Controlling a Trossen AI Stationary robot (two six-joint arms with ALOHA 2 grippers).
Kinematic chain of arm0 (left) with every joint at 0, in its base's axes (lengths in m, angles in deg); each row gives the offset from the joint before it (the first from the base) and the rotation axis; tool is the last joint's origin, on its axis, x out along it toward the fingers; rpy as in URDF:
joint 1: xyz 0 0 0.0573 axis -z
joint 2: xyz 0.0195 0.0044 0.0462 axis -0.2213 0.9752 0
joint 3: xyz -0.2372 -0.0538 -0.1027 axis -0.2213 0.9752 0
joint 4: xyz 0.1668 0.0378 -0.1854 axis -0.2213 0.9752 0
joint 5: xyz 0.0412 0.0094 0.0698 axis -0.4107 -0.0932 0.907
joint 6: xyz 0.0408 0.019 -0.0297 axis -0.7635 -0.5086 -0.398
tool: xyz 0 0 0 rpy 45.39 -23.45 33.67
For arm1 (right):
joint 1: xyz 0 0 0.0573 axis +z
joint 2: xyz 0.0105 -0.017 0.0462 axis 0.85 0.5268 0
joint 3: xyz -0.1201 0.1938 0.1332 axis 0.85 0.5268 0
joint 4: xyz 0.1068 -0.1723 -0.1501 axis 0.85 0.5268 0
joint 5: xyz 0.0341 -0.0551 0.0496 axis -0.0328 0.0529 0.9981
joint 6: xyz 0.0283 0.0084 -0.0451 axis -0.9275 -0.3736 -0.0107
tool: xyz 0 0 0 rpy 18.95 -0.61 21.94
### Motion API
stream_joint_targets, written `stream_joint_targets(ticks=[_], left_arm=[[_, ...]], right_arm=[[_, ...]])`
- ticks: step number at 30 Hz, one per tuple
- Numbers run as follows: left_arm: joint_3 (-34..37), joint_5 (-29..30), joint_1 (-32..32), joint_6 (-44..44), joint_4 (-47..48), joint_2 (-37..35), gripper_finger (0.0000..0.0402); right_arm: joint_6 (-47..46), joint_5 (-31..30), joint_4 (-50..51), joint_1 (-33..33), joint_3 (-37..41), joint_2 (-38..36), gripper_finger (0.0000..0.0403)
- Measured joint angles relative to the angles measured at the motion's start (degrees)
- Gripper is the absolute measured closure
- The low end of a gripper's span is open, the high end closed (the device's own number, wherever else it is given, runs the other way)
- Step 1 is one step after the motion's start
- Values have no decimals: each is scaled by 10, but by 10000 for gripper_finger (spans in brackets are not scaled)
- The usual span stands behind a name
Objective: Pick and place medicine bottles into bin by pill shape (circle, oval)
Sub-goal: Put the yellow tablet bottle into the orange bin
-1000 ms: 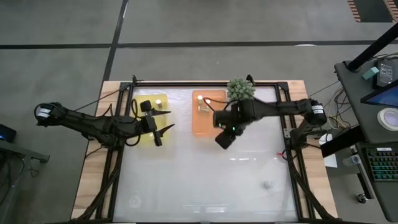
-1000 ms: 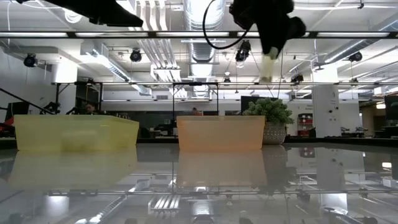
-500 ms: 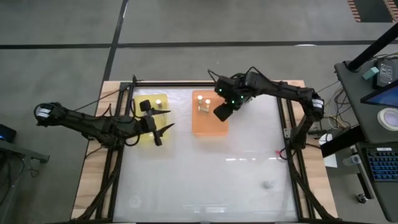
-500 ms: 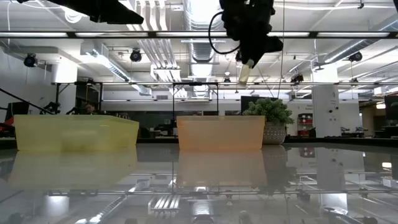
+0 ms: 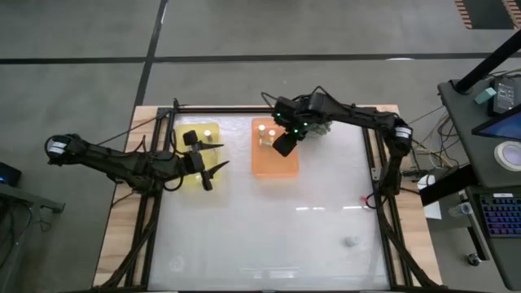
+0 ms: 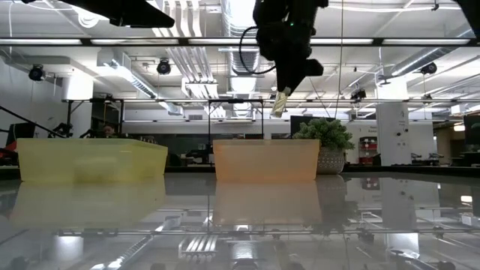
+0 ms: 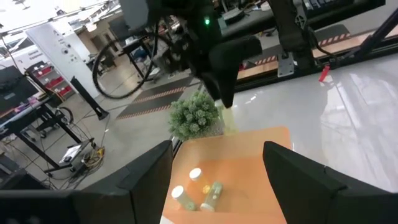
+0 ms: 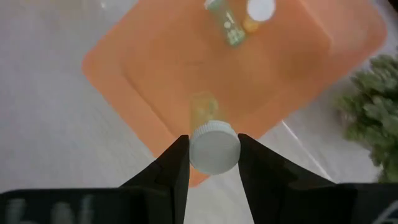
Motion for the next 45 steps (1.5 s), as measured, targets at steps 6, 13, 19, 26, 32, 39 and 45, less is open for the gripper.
stream_joint_targets(ticks=[6, 13, 19, 26, 32, 39, 45], left_arm=[[0, 0, 0, 0, 0, 0, 166], [3, 0, 0, 0, 2, 0, 166], [10, 0, 0, 0, 3, -1, 166], [12, 0, 0, 2, 1, -1, 166], [16, 0, 0, 2, 1, -1, 166], [17, 0, 0, 2, 0, -1, 166], [17, 0, 0, 2, 0, -1, 166]], right_arm=[[76, -2, 33, -8, -76, 78, 291], [168, -56, 116, -27, -186, 179, 290], [213, -57, 130, -42, -217, 231, 290], [231, -58, 109, -48, -204, 252, 290], [236, -61, 83, -49, -194, 252, 290], [234, -62, 78, -49, -178, 253, 289], [233, -61, 64, -47, -152, 253, 288]])
